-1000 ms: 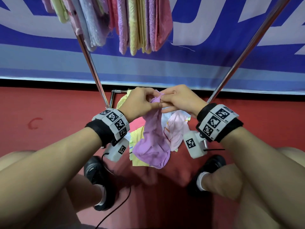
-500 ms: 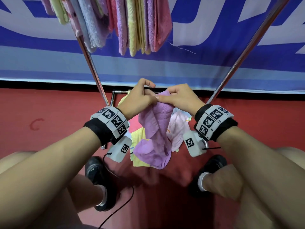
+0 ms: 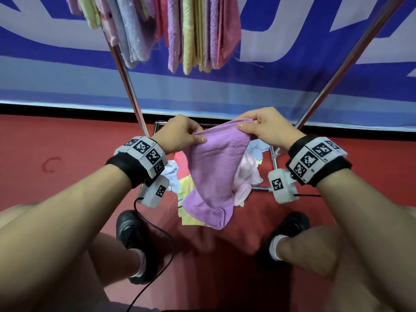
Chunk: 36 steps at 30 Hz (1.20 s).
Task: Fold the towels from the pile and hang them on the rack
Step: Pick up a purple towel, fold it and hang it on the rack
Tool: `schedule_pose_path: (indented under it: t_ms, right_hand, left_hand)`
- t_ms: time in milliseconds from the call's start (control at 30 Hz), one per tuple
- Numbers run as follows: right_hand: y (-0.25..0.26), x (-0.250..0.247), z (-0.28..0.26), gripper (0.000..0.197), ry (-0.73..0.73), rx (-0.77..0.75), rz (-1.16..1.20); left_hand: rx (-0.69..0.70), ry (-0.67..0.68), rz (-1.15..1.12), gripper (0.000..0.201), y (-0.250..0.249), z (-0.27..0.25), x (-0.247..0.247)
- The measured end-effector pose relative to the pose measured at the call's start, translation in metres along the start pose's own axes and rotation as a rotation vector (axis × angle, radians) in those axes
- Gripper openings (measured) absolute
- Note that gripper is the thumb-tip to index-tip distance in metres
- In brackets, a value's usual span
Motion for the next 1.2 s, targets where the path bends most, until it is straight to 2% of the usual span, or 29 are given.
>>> schedule_pose_path:
  t_ms: [67, 133, 200, 267, 333, 467, 600, 733, 800, 900, 967, 1033, 1133, 1200]
  right_hand:
    - [-0.003, 0.0, -0.003, 0.012, 0.011, 0.013, -0.009]
    - [-0.007, 0.002, -0.004, 0.007, -0.049, 0.054, -0.024]
    - [-0.01, 0.005, -0.003, 0.013, -0.105, 0.085, -0.022]
    - [-0.011, 0.007, -0.001, 0.016, -0.101, 0.085, -0.051]
    - [-0.011, 0.008, 0.002, 0.016, -0.111, 0.072, -0.107]
    - [-0.016, 0.006, 0.007, 0.016, -0.167, 0.043, -0.198]
    - [-0.015, 0.008, 0.009, 0.014, -0.178, 0.05, -0.195]
    - [-0.011, 0.008, 0.008, 0.012, -0.318, 0.156, -0.054]
    - [-0.007, 0.008, 0.007, 0.015, -0.313, 0.24, 0.045]
    - [0.007, 0.014, 0.003, 0.017, -0.209, 0.34, 0.328]
    - [0.013, 0.02, 0.0, 0.031, -0.178, 0.38, 0.483]
    - [0.017, 0.027, -0.003, 0.043, -0.168, 0.402, 0.453]
    - [0.015, 0.038, 0.0, 0.039, -0.205, 0.459, 0.222]
    - [0.013, 0.038, 0.003, 0.04, -0.26, 0.459, 0.18]
  left_hand:
    - [0.034, -0.033, 0.009, 0.032, 0.004, -0.002, -0.002]
    - [0.044, -0.092, -0.051, 0.033, 0.009, -0.002, -0.005]
    - [0.044, -0.149, -0.156, 0.031, 0.012, -0.004, -0.007]
    - [0.047, -0.202, -0.26, 0.033, 0.013, -0.007, -0.008]
    - [0.052, -0.193, -0.332, 0.027, 0.013, -0.011, -0.01]
    - [0.028, -0.107, -0.321, 0.008, 0.017, -0.015, -0.02]
    - [0.033, -0.219, -0.355, 0.01, 0.023, -0.017, -0.022]
    - [0.128, -0.282, -0.455, 0.011, 0.012, -0.019, -0.018]
    - [0.161, -0.265, -0.465, 0.013, 0.005, -0.018, -0.014]
    - [0.192, -0.163, -0.461, 0.016, -0.008, -0.021, -0.001]
    - [0.229, -0.096, -0.416, 0.02, -0.013, -0.022, 0.009]
    - [0.25, -0.035, -0.332, 0.025, -0.016, -0.021, 0.017]
    - [0.203, 0.063, -0.222, 0.02, -0.014, -0.018, 0.027]
    - [0.141, 0.072, -0.2, 0.017, -0.01, -0.014, 0.029]
Point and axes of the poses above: each hand's wrist, its own z-axis towards the middle knuckle, its own x-axis out of the palm, y = z × x, the point moved 1 cm from there along z, towards the middle knuckle, and after that the axes turned 12 degrees about -z, right-handed, at the moved point
